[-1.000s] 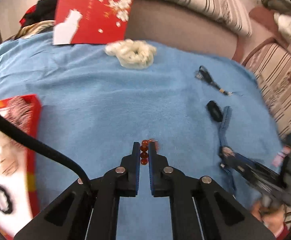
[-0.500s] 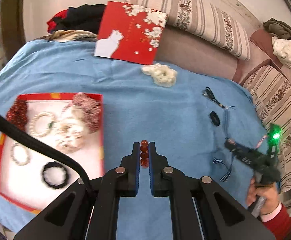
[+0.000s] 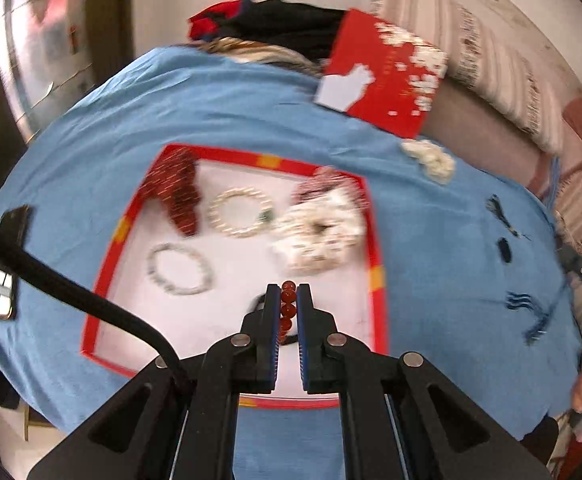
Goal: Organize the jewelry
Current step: 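Carry the red bead bracelet into the tray and open the left tool while the right carries the watch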
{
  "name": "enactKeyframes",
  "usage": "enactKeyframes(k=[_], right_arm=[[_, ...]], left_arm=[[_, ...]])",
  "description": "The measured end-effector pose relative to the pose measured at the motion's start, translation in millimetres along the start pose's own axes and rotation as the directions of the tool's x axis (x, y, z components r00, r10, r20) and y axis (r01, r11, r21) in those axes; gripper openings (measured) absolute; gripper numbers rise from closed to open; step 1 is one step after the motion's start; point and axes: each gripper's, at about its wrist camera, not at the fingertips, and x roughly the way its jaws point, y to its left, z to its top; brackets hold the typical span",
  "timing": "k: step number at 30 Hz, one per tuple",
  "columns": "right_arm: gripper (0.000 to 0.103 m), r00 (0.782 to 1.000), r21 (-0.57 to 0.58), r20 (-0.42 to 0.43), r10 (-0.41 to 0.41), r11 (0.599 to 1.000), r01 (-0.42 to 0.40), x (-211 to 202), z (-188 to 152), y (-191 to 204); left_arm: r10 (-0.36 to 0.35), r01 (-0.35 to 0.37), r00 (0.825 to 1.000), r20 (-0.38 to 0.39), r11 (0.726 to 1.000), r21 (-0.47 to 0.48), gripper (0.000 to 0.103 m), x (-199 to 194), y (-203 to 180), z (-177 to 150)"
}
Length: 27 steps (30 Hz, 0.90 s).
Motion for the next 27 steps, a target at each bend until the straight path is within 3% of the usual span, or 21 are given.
enactKeyframes(k=[8,13,21,27], right_arm=[[0.046,0.987,-0.071,-0.061,0.149,0.986,-0.153,35,14,87],[0.046,0.972,-0.115,-0.142,0.186,0.972,-0.203,70,-2,130],[0.046,0.95,-0.162,-0.287,0.126,0.971,-0.178,139,-43,161],[0.046,0.932,-0.142,-0.355,0.075,0.981,-0.134,174,-59,154]], left_arm=[[-0.014,0.007,0.998,-0.053,0.99,-0.138,0.007,29,67,-14],[0.031,-0.044,0.997,-0.075,0.985,-0.169,0.007,42,93,-20],[0.052,-0.068,0.995,-0.083,0.977,-0.2,0.007,56,114,-20],[0.043,-0.054,0.997,-0.057,0.977,-0.205,0.007,55,114,-20]])
